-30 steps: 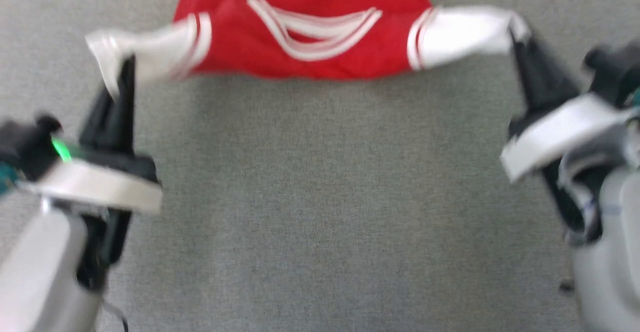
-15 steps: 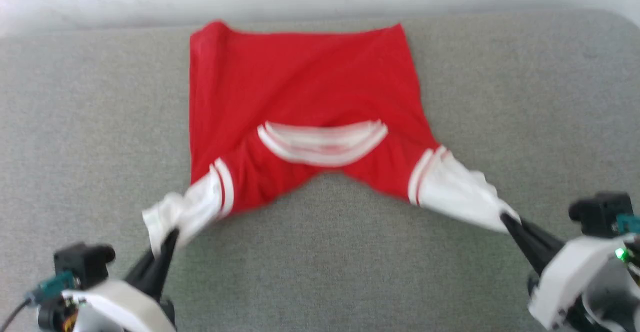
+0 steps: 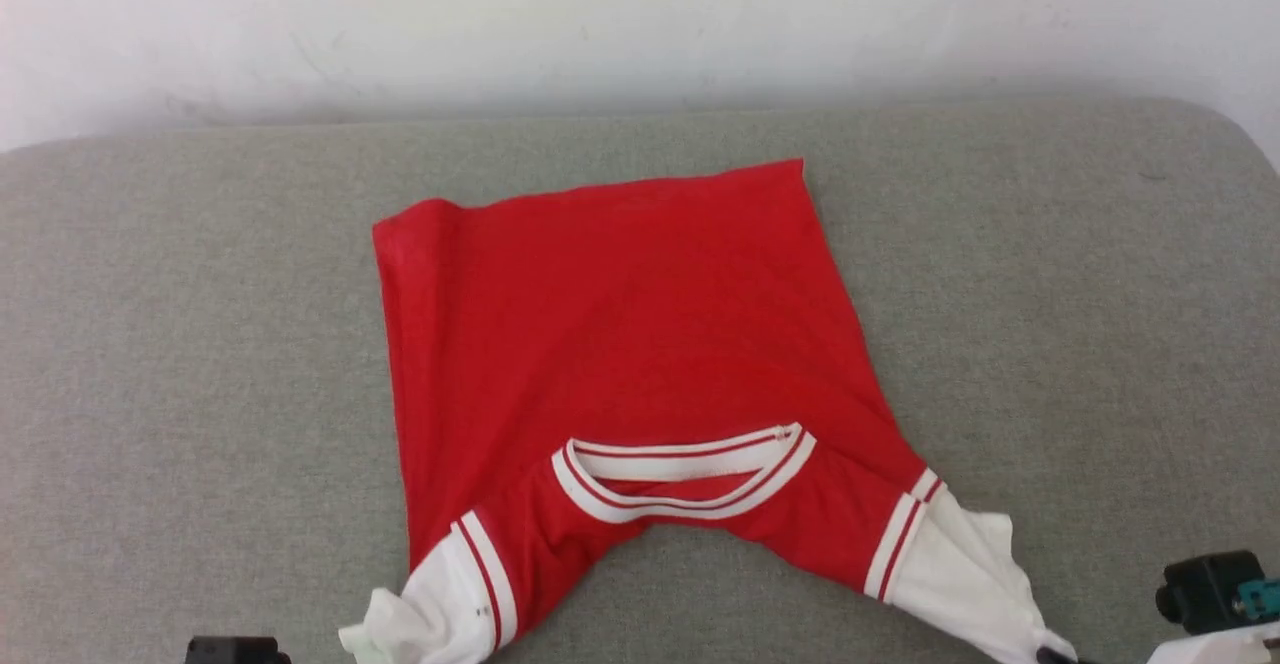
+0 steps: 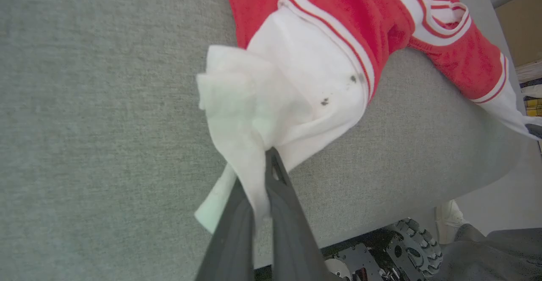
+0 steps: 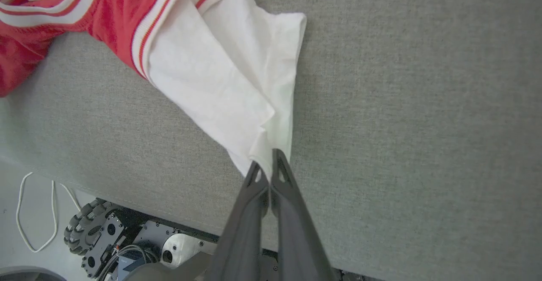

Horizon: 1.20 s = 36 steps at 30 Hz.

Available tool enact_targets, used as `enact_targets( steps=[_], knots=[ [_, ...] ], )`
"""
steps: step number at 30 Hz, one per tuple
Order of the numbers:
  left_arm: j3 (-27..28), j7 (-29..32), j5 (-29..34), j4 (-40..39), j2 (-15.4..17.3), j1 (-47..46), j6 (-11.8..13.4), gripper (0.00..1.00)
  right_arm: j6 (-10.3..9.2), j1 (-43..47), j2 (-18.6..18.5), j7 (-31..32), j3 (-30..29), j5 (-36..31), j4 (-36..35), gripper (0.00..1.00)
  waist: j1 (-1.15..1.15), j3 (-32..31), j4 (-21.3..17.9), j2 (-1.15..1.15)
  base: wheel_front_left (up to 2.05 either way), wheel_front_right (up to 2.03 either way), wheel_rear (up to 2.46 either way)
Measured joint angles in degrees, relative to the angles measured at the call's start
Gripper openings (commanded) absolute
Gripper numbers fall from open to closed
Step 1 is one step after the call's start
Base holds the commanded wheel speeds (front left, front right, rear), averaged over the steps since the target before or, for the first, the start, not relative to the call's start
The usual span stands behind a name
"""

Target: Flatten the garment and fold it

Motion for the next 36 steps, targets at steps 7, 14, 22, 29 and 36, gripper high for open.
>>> enact_targets(
  steps=[7,14,22,29,36],
  knots=[
    [-0.35,2.92,-2.77,-2.19,1.0,2.83,0.41,0.0,0.0,4.54,3.32,7.34,-2.97,0.23,-1.99,0.0,0.0,-1.91,0.18,0.0,0.0,0.0,0.0],
    [0.6,2.78,-3.78,-5.13,2.37,6.42,2.63,0.0,0.0,8.58,5.79,13.43,-6.89,0.16,-5.46,0.0,0.0,-4.22,0.02,0.0,0.0,0.0,0.0],
    [2.54,-2.53,-1.19,-8.31,2.01,6.5,3.34,0.0,0.0,6.87,5.32,6.02,-5.22,-3.33,-6.81,0.0,0.0,-5.66,-0.42,0.0,0.0,0.0,0.0],
    [0.99,-3.34,1.59,-8.91,0.54,2.23,2.57,0.0,0.0,2.27,5.3,-1.25,-1.89,-7.7,0.03,1.0,0.01,-5.1,-0.16,0.0,0.0,0.0,0.0],
    [-0.1,-2.85,2.88,-8.93,0.23,-0.47,2.05,0.0,0.0,-1.9,5.01,-5.02,-1.37,-8.29,0.64,1.0,0.01,-4.11,0.78,0.0,0.0,0.0,0.0]
  ],
)
